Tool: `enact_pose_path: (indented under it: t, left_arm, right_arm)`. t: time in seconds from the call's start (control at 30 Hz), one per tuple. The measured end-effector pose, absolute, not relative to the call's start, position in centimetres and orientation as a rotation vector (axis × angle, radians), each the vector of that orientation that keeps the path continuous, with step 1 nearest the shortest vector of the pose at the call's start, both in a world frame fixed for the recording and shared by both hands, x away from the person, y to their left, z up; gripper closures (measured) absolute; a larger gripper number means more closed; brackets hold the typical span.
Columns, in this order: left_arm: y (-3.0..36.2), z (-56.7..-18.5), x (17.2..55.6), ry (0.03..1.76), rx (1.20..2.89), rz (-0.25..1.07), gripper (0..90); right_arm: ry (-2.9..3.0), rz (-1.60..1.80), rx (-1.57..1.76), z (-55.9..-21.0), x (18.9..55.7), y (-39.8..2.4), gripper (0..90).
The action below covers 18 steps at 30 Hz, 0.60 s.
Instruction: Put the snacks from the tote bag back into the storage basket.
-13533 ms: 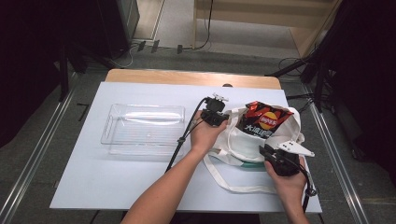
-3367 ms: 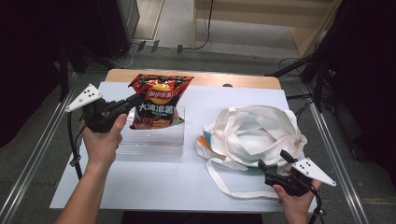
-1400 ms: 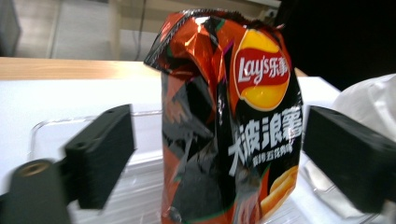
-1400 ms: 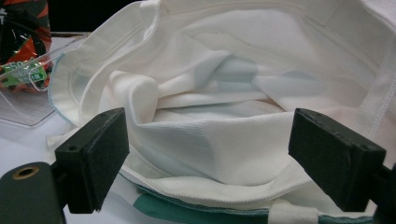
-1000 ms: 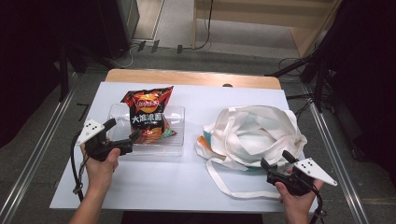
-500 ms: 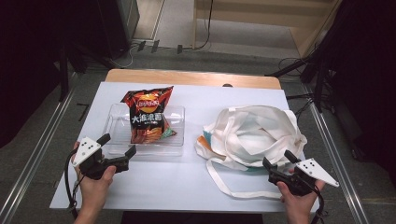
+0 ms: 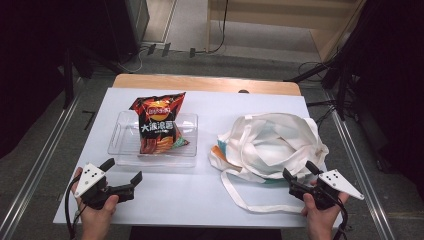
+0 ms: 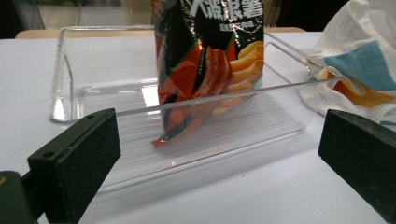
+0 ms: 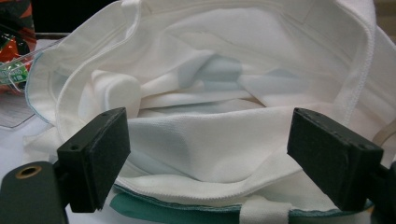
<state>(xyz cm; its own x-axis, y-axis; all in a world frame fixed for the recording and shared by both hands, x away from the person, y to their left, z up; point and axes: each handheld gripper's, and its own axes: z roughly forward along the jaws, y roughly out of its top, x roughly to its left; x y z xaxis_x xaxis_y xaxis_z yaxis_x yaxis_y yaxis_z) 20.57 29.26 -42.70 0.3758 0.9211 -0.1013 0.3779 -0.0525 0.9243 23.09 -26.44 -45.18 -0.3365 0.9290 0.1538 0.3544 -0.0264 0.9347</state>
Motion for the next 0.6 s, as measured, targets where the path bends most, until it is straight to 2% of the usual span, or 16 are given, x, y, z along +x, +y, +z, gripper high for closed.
enact_pose_path:
  t: [0.4, 0.6]
  left_arm:
    - [31.1, -43.6, 21.0, 1.255, 1.607, 0.684, 0.0]
    - [30.8, -44.3, 21.4, 1.301, 1.664, 0.708, 0.0]
  right_arm:
    - [1.689, 1.365, 1.37, -45.2, 23.1, -27.0, 13.4]
    - [1.671, 1.434, 1.406, -45.1, 23.1, -27.3, 13.4]
